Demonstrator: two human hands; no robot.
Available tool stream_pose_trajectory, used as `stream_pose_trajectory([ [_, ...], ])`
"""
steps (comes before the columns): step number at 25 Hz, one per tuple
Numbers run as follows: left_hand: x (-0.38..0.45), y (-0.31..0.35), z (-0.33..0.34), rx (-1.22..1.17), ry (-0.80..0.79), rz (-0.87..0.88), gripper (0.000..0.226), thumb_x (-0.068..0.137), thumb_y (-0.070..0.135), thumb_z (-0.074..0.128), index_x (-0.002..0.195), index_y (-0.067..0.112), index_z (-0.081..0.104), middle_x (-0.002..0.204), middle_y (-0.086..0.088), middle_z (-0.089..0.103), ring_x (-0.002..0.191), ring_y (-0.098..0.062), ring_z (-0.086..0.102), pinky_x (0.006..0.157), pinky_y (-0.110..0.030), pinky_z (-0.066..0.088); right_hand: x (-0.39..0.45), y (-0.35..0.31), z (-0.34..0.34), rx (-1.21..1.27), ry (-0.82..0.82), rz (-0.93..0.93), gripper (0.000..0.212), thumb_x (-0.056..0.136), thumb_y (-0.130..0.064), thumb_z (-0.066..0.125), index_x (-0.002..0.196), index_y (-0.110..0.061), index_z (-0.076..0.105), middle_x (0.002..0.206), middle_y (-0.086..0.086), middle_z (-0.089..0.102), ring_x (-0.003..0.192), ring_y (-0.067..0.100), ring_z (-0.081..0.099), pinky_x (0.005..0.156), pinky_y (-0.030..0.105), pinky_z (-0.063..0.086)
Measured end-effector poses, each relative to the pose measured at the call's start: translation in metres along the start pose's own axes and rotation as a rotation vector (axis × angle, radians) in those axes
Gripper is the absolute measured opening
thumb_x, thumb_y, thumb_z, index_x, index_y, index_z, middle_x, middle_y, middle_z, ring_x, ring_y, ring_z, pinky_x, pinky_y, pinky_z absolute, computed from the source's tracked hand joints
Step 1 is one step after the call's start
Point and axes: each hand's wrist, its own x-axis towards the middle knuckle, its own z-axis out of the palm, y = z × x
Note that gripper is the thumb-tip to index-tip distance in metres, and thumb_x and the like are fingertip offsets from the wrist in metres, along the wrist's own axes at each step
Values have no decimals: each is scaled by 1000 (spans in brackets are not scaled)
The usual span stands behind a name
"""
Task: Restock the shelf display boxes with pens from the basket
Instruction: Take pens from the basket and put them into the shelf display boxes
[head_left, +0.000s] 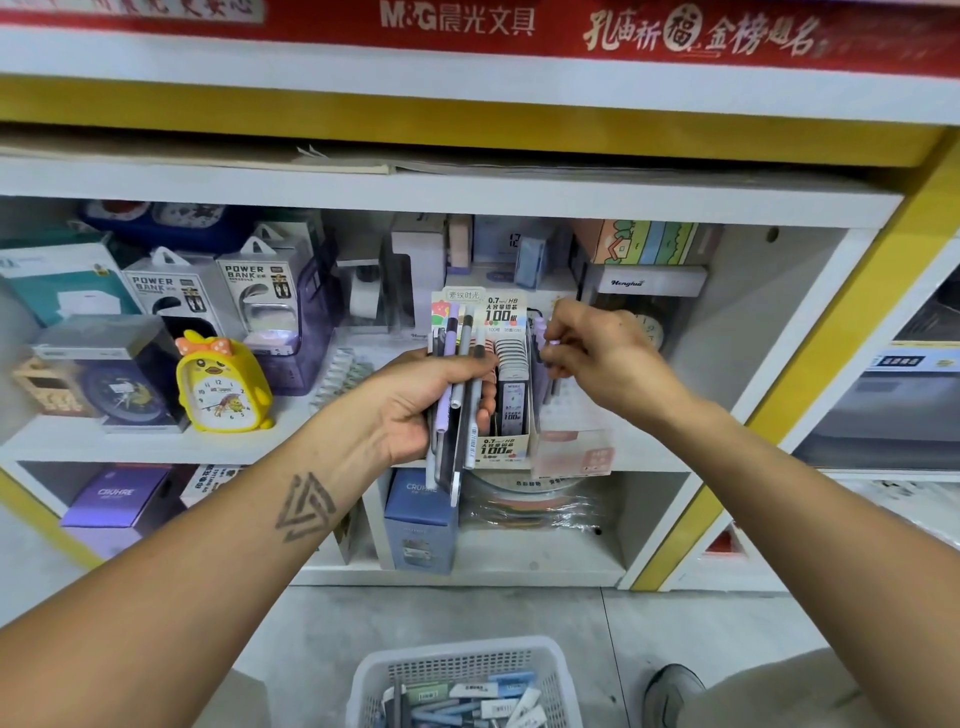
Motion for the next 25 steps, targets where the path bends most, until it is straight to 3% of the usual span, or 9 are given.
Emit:
stream_pose_trajectory([
  [4,-2,0,2,0,-18,13,41,71,11,78,109,-1,67,74,-13,65,58,-20,63,48,-27,53,0,1,4,-96,8,-49,8,94,-14,66,87,-11,70,77,1,68,76,20,67,70,37,52],
  [8,-6,1,4,19,-65,-6,43,68,14,79,107,2,67,71,-12,65,56,-19,63,48,-25,54,3,-7,5,-357,-9,-87,22,100,-24,58,107,-12,75,98,4,56,90,26,58,77,36,48],
  [9,-7,1,4,24,-74,-11,43,67,15,79,107,2,67,70,-12,65,55,-19,63,48,-25,54,3,-12,5,-267,10,-45,23,100,-27,57,111,-15,74,98,2,58,86,23,59,73,32,48],
  [11,-8,1,5,39,-91,-19,43,68,17,78,107,3,67,69,-12,64,55,-19,63,47,-24,53,4,-25,6,139,-2,124,25,98,-32,61,117,-19,70,89,0,70,69,14,61,58,23,47],
  [14,-10,0,4,56,-102,-28,38,71,18,76,105,3,65,68,-12,63,56,-20,63,46,-25,53,3,-39,11,567,-108,310,20,93,-29,70,107,-14,70,73,4,74,53,13,57,45,26,40],
  [20,-14,1,1,78,-99,-20,29,75,17,72,100,2,66,67,-13,65,57,-22,67,46,-25,53,6,-44,13,828,-78,380,4,88,1,70,91,0,72,72,11,71,56,15,59,48,21,43],
  [25,-12,1,5,94,-101,-7,25,76,15,73,97,2,66,65,-13,64,54,-21,65,45,-25,52,3,-38,3,837,-164,419,19,89,-16,74,100,-1,73,79,11,73,56,13,58,50,23,41],
])
